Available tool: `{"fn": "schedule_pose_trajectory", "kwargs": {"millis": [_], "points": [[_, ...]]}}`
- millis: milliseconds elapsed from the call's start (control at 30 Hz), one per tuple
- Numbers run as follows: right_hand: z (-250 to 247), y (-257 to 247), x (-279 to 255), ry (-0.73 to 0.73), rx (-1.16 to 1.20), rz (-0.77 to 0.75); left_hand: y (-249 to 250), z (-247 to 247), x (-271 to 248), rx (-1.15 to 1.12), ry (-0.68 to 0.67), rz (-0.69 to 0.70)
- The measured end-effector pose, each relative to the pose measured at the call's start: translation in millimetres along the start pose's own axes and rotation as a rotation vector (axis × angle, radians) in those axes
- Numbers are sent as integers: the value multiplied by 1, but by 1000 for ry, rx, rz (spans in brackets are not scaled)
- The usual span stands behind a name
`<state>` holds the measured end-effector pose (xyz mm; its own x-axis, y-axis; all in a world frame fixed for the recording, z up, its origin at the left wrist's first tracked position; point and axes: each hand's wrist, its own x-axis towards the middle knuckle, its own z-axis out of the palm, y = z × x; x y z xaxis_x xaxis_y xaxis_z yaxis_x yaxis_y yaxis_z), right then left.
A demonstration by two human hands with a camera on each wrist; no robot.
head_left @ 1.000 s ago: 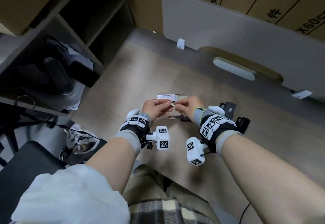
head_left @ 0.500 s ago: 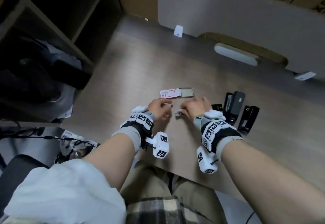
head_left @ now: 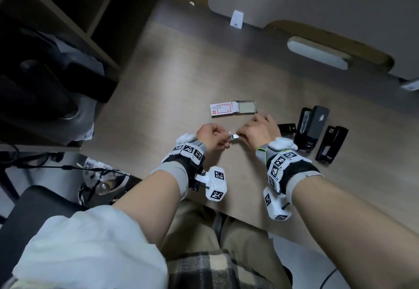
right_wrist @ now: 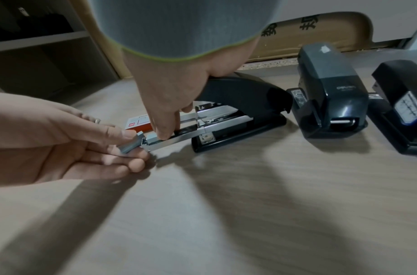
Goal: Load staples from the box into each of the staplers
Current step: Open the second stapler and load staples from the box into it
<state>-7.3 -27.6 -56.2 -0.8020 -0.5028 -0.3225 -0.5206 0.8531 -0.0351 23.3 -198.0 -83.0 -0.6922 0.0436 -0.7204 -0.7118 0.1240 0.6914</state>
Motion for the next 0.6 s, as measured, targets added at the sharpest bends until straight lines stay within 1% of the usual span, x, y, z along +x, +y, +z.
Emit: {"fn": "schedule_pose_trajectory", "kwargs": {"millis": [167, 400, 600], "points": [[0, -2, -1, 40, -41, -3, 2, 1, 1, -63, 17, -11], [0, -9, 2, 50, -94, -27, -1, 0, 1, -126, 17, -24], [6, -5, -1, 126, -99, -19, 0, 0, 0, -139, 6, -11]]}}
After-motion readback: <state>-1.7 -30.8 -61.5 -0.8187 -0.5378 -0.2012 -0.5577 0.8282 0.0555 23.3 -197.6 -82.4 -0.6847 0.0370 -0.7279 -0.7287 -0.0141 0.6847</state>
